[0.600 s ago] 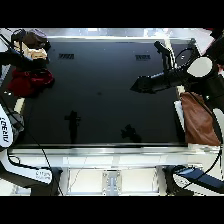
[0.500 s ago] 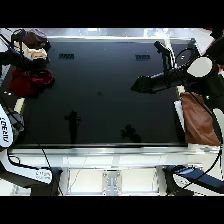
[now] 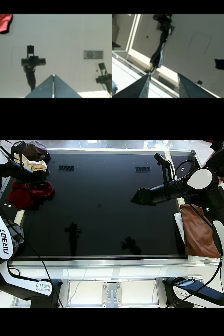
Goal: Fold the shirts.
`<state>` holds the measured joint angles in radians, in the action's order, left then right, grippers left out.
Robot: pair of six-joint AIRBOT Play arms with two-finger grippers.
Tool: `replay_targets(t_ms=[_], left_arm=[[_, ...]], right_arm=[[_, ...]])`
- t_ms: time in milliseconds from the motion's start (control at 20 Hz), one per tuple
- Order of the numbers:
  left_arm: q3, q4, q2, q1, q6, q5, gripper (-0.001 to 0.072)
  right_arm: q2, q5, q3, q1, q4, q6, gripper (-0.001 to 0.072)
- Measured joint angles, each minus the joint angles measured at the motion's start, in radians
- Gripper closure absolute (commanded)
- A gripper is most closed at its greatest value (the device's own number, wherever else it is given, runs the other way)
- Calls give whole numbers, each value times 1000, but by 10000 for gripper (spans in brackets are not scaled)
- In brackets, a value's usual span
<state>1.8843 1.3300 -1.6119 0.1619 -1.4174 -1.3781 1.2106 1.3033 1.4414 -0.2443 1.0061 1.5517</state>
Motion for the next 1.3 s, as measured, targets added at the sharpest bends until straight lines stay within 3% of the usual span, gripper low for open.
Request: replay_targets(t_ms=[300,350,400,450,500,650,800,1300], left_arm=[[0,1,-2,0,0,8,696],[0,7,-5,0,0,26,668],[0,29,-9,0,4,44,512],[0,70,-14,1,8,63,250],[0,143,-23,3,13,79,141],[0,363,-53,55,-68,102,126],[0,462,-102,161,-147,90,125],[0,524,-296,507,-203,-64,126]], right_arm=[[0,-60,0,0,2,0,332],[0,-76,0,0,2,0,332],[0,-87,0,0,6,0,333],[0,-100,0,0,8,0,333],[0,-110,0,0,12,0,333],[0,-130,0,0,17,0,333],[0,-141,0,0,27,0,333],[0,-209,0,0,68,0,332]])
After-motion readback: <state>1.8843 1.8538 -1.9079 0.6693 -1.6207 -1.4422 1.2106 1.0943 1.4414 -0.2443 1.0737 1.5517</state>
